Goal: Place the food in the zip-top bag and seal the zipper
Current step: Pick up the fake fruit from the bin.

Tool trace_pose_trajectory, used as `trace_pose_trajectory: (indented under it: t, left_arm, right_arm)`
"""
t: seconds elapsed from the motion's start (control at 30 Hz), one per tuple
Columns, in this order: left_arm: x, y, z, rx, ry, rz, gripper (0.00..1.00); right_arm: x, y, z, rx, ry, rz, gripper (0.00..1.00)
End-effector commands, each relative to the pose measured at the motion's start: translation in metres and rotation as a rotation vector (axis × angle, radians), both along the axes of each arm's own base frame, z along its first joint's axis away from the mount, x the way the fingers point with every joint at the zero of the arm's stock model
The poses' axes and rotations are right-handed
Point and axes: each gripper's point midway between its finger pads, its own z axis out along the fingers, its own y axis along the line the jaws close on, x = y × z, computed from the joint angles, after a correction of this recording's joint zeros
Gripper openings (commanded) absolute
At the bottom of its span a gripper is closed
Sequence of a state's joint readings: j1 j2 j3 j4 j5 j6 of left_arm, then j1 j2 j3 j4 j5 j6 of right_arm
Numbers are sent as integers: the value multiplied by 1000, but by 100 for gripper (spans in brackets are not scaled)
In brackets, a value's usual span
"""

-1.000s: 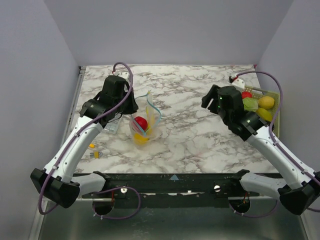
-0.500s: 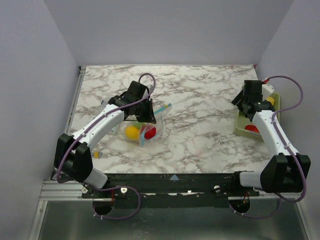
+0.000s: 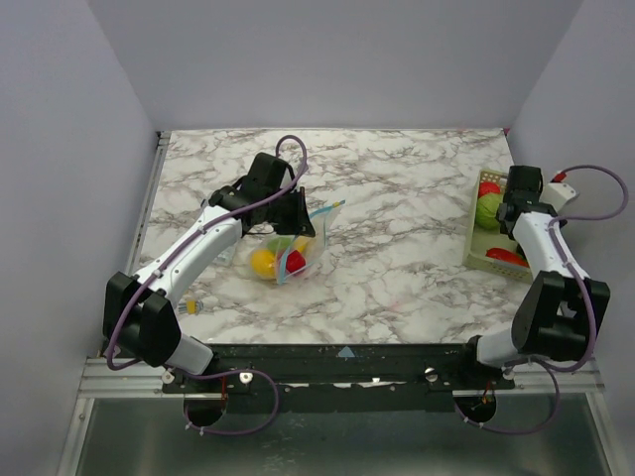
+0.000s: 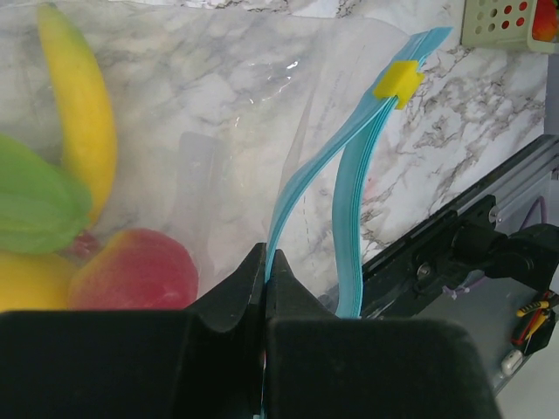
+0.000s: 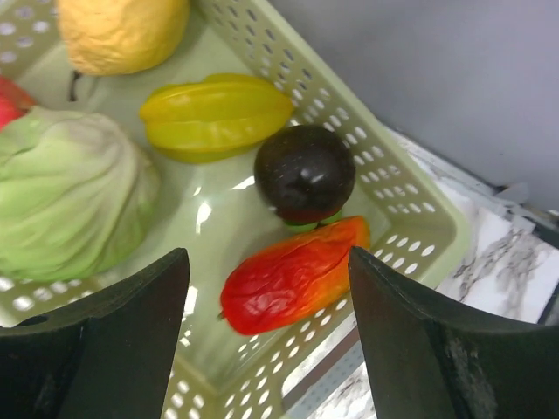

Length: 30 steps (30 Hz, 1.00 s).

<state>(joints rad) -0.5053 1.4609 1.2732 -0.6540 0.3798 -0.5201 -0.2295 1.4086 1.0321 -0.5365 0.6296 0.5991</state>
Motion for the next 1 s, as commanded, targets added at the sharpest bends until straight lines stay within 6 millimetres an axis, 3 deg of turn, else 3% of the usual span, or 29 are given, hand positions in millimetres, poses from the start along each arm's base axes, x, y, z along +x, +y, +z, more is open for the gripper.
trace_pose_trajectory:
  t: [0.0,0.3,0.6,0.97]
  left_arm:
    - [-1,-5,4,-27,-18,-35,0]
    - [2,-6,0,-21,-30,-46,0]
    - [2,-3,-9,-5,-34,-45,0]
    - [-1,-5,-7,-23,-33,-57,0]
  right_arm:
    - [-8,-31,2,-151,96,-91,74]
    - [-4,-51,-11,-216,215,-74,83]
    - [3,-51,-48,-148,298,-19,89]
    - [7,-56,-69,-156,364,-13,90]
